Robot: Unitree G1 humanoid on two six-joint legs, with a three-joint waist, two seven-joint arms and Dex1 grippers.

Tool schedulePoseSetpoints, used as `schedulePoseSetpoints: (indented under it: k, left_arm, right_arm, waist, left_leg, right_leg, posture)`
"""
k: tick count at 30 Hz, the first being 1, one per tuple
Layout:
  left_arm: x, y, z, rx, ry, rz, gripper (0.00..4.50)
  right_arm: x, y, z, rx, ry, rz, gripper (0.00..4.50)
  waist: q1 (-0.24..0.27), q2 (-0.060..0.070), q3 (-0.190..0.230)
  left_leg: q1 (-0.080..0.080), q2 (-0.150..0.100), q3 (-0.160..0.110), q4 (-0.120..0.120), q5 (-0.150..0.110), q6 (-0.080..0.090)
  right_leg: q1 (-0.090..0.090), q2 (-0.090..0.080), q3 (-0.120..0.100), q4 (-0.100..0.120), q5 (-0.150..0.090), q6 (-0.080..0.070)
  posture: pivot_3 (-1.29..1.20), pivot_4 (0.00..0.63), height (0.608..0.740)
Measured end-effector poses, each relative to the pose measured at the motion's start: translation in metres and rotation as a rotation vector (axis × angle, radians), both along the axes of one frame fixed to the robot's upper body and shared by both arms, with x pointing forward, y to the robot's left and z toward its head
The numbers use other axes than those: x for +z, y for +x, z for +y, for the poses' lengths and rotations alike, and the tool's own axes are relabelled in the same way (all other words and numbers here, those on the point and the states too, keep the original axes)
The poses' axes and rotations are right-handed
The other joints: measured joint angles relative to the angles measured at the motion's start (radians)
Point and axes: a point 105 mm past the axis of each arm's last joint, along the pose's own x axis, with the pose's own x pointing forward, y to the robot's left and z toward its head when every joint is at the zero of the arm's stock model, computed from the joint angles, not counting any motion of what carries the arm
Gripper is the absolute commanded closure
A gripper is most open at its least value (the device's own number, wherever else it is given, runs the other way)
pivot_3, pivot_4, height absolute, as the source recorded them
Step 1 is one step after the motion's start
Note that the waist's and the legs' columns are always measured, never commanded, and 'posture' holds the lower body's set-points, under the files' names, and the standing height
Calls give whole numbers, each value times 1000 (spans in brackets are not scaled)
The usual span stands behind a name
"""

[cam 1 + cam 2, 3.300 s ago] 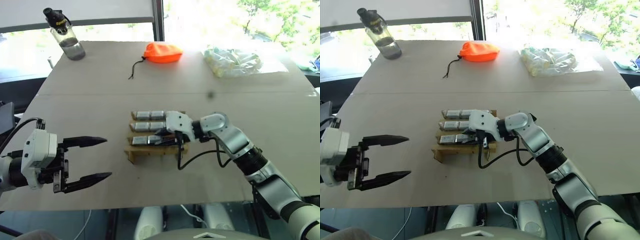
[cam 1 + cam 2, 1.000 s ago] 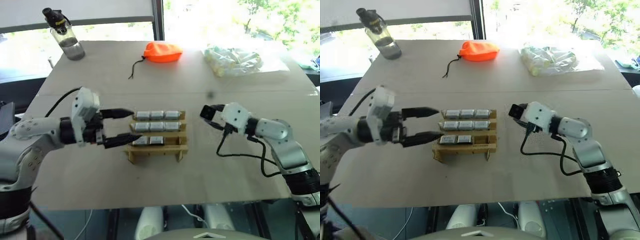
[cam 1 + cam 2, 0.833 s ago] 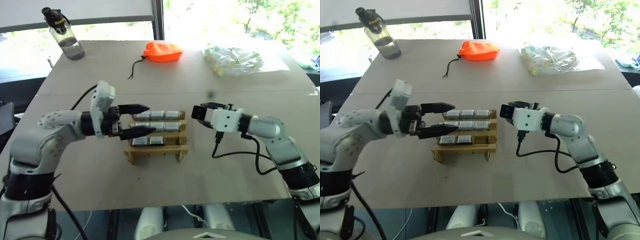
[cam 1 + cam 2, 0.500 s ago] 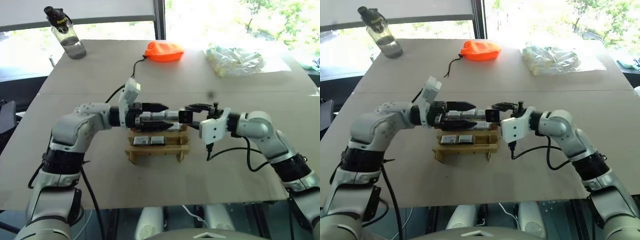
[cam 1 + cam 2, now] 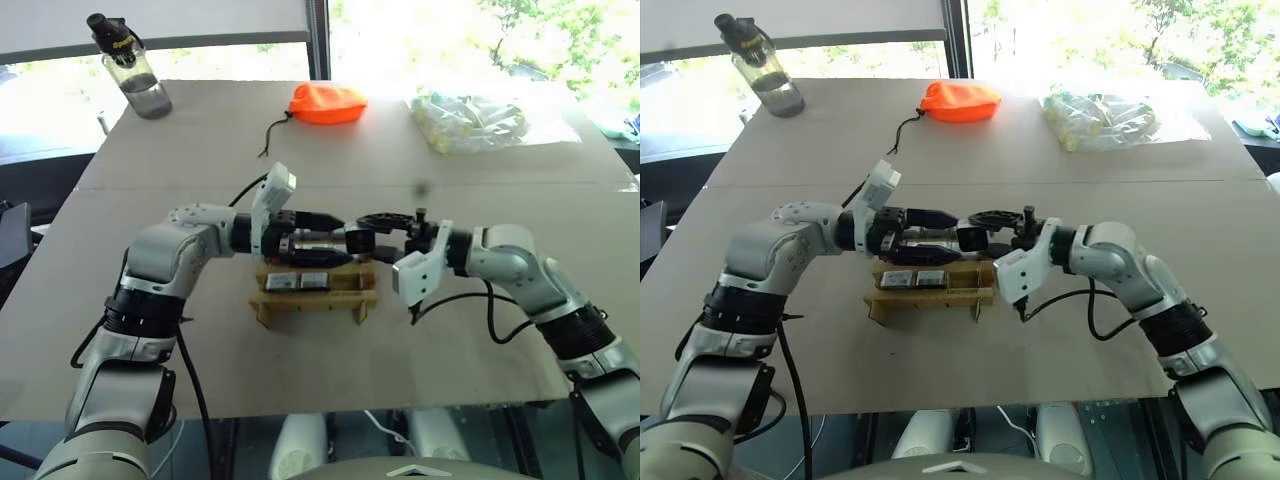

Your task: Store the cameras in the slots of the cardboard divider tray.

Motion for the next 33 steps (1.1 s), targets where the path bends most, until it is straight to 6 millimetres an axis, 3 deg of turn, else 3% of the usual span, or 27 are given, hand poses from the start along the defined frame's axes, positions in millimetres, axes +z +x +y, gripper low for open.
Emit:
schedulePoseSetpoints:
  k: [9, 10, 12, 18, 22, 24, 28, 33]
  left_arm:
    - [-1, 1, 0, -4, 12, 0, 0]
    - [-1, 0, -1, -10, 12, 2, 414]
    - [-1, -1, 0, -14, 13, 5, 769]
    - [-3, 0, 0, -12, 28, -1, 3664]
    - [-3, 0, 1, -14, 35, -5, 3819]
    - [-3, 0, 1, -15, 40, -9, 3819]
    - [-5, -1, 0, -25, 54, -6, 3819]
    - [0, 0, -8, -52, 49, -33, 3819]
  right_arm:
    - [-5, -4, 4, 38, -13, 4, 2592]
    - [-5, -4, 5, 39, -12, 4, 2592]
    - [-5, -4, 5, 39, -12, 4, 2592]
    - [-5, -4, 6, 42, -6, 6, 2592]
    - [-6, -4, 7, 41, -7, 7, 2592]
    - [-6, -3, 7, 32, -6, 12, 1539]
    - [-2, -2, 8, 5, 26, 41, 24]
    - [0, -2, -1, -34, 63, 147, 24]
  waist:
    - [0, 0, 0]
    - [0, 0, 0]
    - [0, 0, 0]
    - [0, 0, 0]
    - [0, 0, 0]
    - [0, 0, 0]
    - [0, 0, 0]
    - [4, 0, 0]
  left_leg:
    - [0, 0, 0, 0, 0, 0]
    - [0, 0, 0, 0, 0, 0]
    - [0, 0, 0, 0, 0, 0]
    - [0, 0, 0, 0, 0, 0]
    - [0, 0, 0, 0, 0, 0]
    - [0, 0, 0, 0, 0, 0]
    - [0, 0, 0, 0, 0, 0]
    - [0, 0, 0, 1, 0, 0]
  right_leg:
    - [0, 0, 0, 0, 0, 0]
    - [0, 0, 0, 0, 0, 0]
    - [0, 0, 0, 0, 0, 0]
    - [0, 0, 0, 0, 0, 0]
    - [0, 0, 0, 0, 0, 0]
    - [0, 0, 0, 0, 0, 0]
    - [0, 0, 0, 0, 0, 0]
    - [0, -1, 0, 0, 0, 0]
  posture:
    - [0, 150, 740]
    - [0, 150, 740]
    - [0, 150, 740]
    - [0, 150, 740]
    - [0, 150, 740]
    - [0, 150, 740]
    - [0, 150, 740]
    - [0, 150, 740]
